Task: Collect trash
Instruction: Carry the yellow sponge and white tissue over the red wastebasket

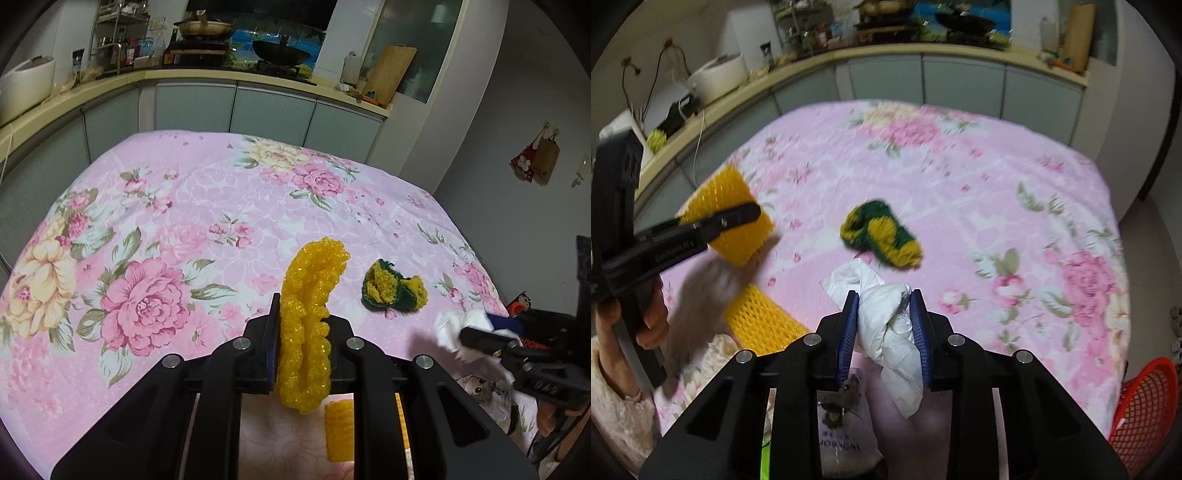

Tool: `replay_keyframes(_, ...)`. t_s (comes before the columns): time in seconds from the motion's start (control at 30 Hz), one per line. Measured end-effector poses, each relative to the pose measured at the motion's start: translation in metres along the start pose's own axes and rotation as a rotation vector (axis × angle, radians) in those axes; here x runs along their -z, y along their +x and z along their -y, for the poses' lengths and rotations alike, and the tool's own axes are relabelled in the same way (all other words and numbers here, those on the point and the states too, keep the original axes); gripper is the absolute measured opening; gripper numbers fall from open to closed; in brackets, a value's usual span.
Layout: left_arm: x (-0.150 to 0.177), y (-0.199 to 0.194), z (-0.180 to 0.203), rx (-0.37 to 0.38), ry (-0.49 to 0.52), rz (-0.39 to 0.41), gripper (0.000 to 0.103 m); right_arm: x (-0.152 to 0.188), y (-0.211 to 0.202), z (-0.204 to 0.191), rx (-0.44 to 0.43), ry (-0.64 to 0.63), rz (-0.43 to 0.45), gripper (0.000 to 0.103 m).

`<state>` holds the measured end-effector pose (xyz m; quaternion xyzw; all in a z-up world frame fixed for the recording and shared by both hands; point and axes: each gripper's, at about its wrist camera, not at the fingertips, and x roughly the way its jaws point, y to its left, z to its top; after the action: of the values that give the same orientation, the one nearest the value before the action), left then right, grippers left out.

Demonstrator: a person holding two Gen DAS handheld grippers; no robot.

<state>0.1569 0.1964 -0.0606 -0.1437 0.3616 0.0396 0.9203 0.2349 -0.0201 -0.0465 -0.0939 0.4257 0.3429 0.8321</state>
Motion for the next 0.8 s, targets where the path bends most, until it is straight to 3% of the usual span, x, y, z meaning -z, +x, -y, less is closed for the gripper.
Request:
replay_keyframes(0.27,-0.008,-0.017,0.025,-0.067,0.073,0.035,0.016,0.005,-0.044,0.015,0.093,0.077,0.163,0.028)
replay_keyframes(0.47,-0.013,-0.032,0.050,-0.152,0.144,0.065,0.016,0.013,-0.071,0.029,0.103,0.143,0.238,0.028)
replay_keyframes(0.8,-0.019,-0.048,0.098,-0.126,0.236,0.102,0.016,0.033,-0.120,0.051,0.124,0.233,0.348,0.028)
